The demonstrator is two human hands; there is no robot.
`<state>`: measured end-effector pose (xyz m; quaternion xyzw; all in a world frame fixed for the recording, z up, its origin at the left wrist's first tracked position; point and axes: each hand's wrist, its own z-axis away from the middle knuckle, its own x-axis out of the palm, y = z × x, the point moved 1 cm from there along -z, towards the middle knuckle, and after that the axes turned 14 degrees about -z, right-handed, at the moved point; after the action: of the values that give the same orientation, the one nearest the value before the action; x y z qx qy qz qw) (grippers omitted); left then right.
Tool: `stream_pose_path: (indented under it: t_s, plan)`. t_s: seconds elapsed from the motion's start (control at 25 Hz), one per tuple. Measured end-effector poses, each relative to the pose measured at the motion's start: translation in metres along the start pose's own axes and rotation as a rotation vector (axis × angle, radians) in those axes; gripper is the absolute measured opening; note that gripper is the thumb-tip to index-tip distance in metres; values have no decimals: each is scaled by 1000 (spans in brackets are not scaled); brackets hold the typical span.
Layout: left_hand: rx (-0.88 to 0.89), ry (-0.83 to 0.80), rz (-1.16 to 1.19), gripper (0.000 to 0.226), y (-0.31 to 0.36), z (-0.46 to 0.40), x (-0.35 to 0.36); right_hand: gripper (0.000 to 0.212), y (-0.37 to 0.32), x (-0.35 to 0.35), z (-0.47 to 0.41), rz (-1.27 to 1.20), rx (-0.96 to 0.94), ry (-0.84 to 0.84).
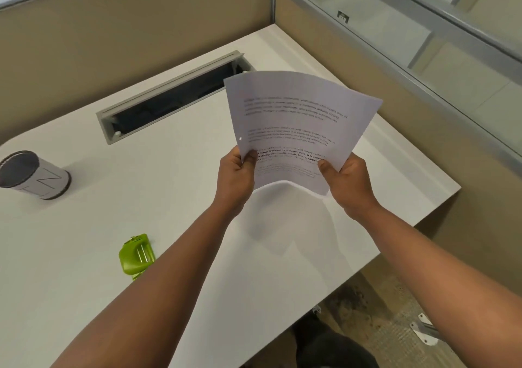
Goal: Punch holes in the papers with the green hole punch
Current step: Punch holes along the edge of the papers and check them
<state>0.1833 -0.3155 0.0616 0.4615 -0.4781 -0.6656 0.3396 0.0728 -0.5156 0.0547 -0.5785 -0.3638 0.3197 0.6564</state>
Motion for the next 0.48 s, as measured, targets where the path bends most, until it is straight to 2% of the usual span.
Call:
stream_pose_path:
  t_s: [0.12, 0.24, 0.36, 0.48]
  plan:
    - [-80, -15, 124, 21, -2, -5, -14, 13, -9, -13, -6, -174, 52, 14]
    - [-239, -53, 313, 23, -7, -1, -20, 9, -11, -24, -6, -346, 221, 111]
    - [-335, -70, 487, 26, -9, 3, -14, 14, -3, -17, 5, -627, 450, 70]
    - [-431, -40, 665, 28, -8, 6, -2, 31, 0, 6, 15, -795, 494, -22]
